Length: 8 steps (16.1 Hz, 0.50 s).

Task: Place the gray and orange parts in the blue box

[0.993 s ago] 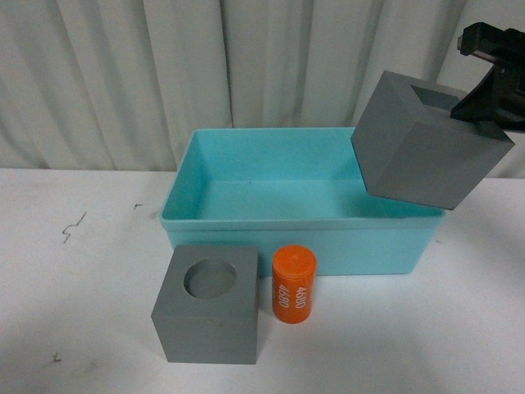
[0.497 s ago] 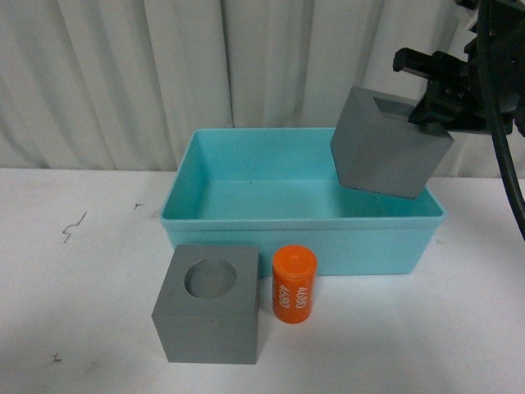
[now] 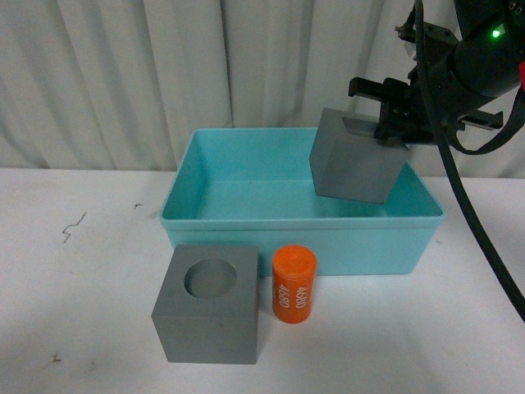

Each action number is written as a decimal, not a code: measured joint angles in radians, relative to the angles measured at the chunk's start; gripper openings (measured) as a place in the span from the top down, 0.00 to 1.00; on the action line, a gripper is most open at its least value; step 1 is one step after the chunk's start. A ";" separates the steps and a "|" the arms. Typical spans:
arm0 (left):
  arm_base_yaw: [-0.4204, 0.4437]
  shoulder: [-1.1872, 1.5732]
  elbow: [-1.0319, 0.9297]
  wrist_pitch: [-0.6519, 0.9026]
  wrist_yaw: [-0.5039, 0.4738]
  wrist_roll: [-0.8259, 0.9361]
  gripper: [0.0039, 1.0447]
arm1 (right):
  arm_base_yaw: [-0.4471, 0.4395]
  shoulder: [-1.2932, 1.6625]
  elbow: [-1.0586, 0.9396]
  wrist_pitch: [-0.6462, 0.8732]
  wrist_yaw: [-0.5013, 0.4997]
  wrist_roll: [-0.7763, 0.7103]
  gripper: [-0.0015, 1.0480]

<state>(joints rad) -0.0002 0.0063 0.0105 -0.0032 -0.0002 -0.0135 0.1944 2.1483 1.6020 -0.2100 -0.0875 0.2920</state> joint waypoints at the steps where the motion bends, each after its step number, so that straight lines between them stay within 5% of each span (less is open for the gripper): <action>1: 0.000 0.000 0.000 0.000 0.000 0.000 0.06 | 0.016 0.013 0.011 -0.018 0.027 0.000 0.82; 5: 0.000 0.000 0.000 0.000 0.000 0.000 0.06 | 0.022 0.026 0.011 -0.039 0.087 0.005 0.82; 8: 0.000 0.000 0.000 0.000 0.000 0.000 0.06 | 0.021 0.025 0.011 -0.021 0.117 0.011 0.63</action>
<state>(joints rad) -0.0002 0.0063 0.0109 -0.0036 -0.0002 -0.0135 0.2150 2.1731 1.6131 -0.2310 0.0292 0.3027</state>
